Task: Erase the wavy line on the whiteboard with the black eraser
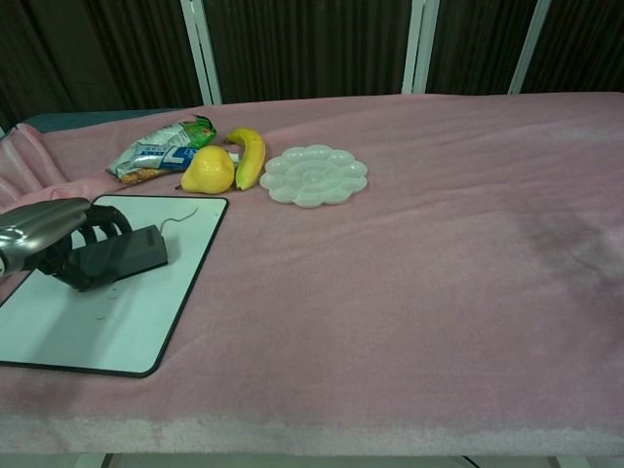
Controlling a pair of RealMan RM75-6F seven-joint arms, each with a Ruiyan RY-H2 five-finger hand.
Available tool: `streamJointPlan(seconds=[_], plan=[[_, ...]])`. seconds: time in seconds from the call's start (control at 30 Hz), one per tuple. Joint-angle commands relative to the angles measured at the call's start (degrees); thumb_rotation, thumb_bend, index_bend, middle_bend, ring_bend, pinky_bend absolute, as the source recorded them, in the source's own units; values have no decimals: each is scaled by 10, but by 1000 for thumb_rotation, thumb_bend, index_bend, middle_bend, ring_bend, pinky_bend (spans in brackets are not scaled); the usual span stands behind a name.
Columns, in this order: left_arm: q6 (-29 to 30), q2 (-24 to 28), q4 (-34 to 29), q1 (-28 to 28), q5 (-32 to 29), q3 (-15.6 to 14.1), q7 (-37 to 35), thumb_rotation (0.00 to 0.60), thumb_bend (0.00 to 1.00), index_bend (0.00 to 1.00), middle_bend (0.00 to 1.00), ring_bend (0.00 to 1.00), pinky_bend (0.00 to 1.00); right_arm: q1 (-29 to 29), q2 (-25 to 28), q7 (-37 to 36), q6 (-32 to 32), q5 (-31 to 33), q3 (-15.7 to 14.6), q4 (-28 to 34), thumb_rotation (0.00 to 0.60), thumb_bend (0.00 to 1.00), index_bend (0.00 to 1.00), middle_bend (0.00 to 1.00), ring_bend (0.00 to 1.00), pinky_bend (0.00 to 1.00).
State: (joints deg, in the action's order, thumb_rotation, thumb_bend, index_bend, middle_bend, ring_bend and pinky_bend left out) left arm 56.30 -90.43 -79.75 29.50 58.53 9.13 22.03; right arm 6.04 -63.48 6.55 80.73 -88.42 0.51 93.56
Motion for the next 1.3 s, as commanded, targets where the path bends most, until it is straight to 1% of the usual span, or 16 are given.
streamJointPlan(seconds=[0.03, 0.2, 0.27, 0.37, 0.67, 0.87, 1.0, 1.3], plan=[[-7, -13, 19, 13, -17, 11, 9, 600, 737, 665, 748, 618, 577, -1, 0, 0, 1, 0, 0, 0, 600, 317, 0, 0, 0, 71], [-9, -19, 30, 19, -26, 16, 10, 600, 736, 665, 748, 618, 578, -1, 1, -1, 1, 1, 0, 0, 600, 316, 0, 0, 0, 71], [-10, -26, 44, 27, -35, 23, 16, 600, 737, 665, 748, 618, 578, -1, 2, -1, 2, 1, 0, 0, 600, 317, 0, 0, 0, 71], [-25, -43, 79, 51, -68, 40, 38, 600, 731, 666, 748, 618, 580, -3, 3, -3, 5, 1, 1, 0, 600, 317, 0, 0, 0, 71], [-48, -58, 116, 90, -125, 68, 59, 600, 728, 666, 749, 618, 580, -3, 4, -3, 4, 7, 4, -2, 600, 317, 0, 0, 0, 71], [-57, -73, 141, 119, -150, 79, 74, 600, 727, 666, 749, 619, 581, -2, 4, -1, 3, 10, 5, -2, 600, 316, 0, 0, 0, 71], [-57, -82, 147, 135, -163, 83, 88, 600, 726, 666, 750, 619, 580, -3, 4, -3, 5, 11, 6, -2, 600, 317, 0, 0, 0, 71], [-45, -98, 139, 165, -190, 83, 125, 600, 723, 666, 750, 619, 580, -4, 8, -9, 6, 11, 7, -3, 600, 317, 0, 0, 0, 71]])
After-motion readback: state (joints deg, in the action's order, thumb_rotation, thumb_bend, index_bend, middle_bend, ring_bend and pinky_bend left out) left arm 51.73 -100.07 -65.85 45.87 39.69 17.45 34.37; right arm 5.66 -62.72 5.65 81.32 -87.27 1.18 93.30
